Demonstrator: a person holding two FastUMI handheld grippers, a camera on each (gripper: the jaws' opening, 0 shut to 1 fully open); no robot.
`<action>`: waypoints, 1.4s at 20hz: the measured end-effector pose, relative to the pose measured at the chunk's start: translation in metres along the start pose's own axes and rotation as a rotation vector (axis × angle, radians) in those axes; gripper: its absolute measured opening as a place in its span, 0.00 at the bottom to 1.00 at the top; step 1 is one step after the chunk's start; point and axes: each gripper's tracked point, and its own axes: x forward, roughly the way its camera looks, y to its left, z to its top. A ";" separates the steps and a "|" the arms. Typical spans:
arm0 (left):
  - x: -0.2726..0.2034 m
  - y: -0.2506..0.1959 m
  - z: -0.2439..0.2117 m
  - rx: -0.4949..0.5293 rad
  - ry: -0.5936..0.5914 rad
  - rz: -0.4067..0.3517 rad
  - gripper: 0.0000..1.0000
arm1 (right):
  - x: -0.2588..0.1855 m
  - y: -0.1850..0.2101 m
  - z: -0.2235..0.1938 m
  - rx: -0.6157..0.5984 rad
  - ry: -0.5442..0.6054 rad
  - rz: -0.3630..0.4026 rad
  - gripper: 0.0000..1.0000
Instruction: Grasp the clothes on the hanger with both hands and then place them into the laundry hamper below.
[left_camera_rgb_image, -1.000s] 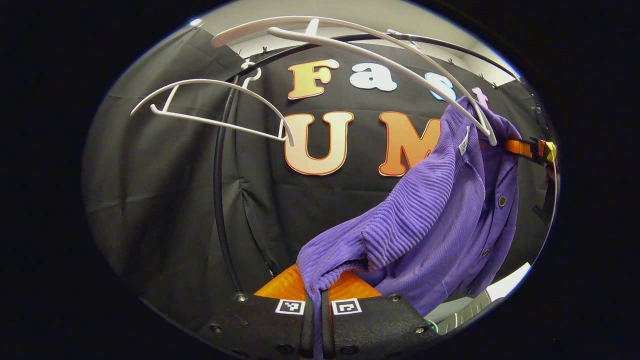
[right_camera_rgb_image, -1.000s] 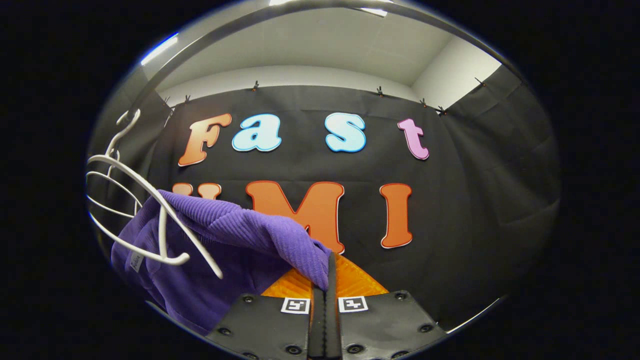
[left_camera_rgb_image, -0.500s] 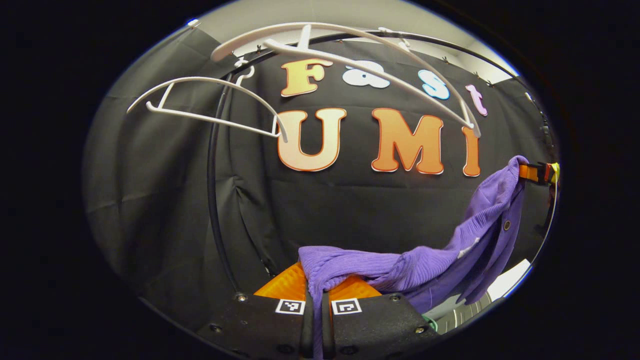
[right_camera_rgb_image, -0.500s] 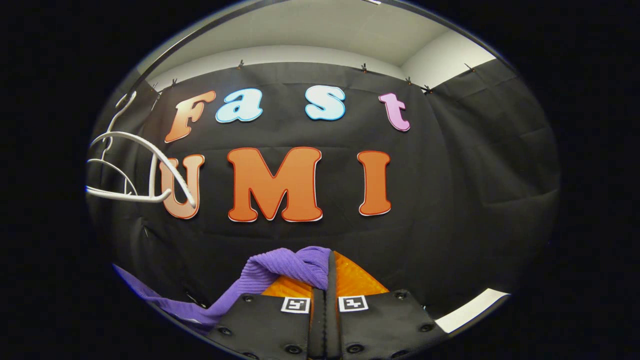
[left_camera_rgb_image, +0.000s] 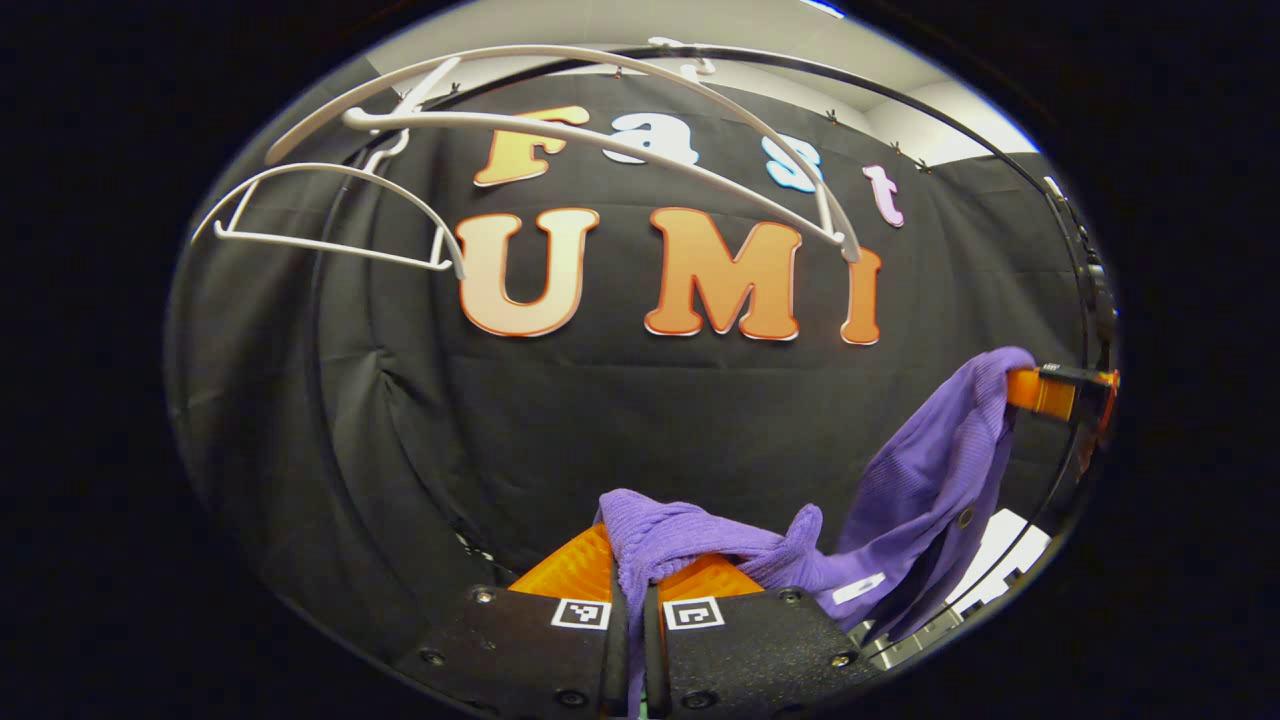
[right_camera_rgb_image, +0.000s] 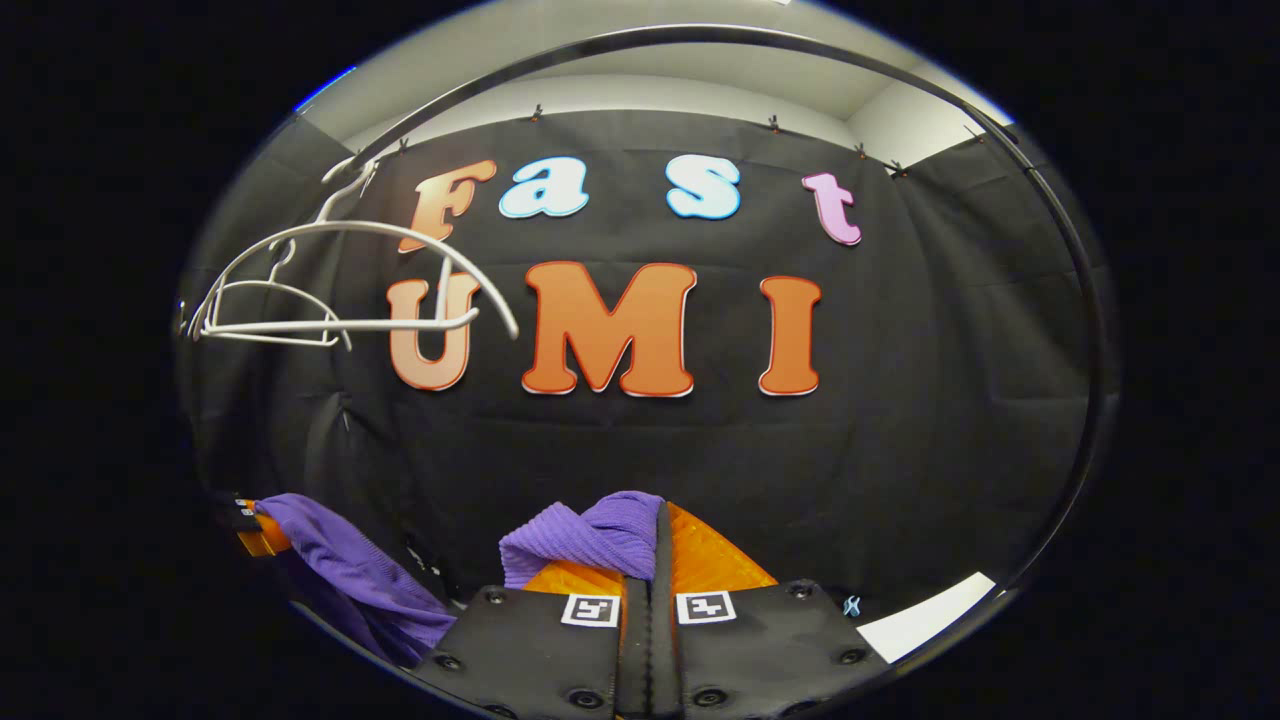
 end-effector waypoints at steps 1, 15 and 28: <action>0.003 -0.013 -0.006 -0.013 0.016 -0.026 0.06 | -0.001 0.008 -0.014 0.007 0.032 0.019 0.08; 0.004 -0.104 -0.179 -0.221 0.614 -0.212 0.07 | -0.012 0.049 -0.228 0.224 0.660 0.053 0.08; -0.019 -0.075 -0.206 -0.184 0.766 -0.063 0.98 | -0.043 0.075 -0.302 0.310 0.927 0.085 0.99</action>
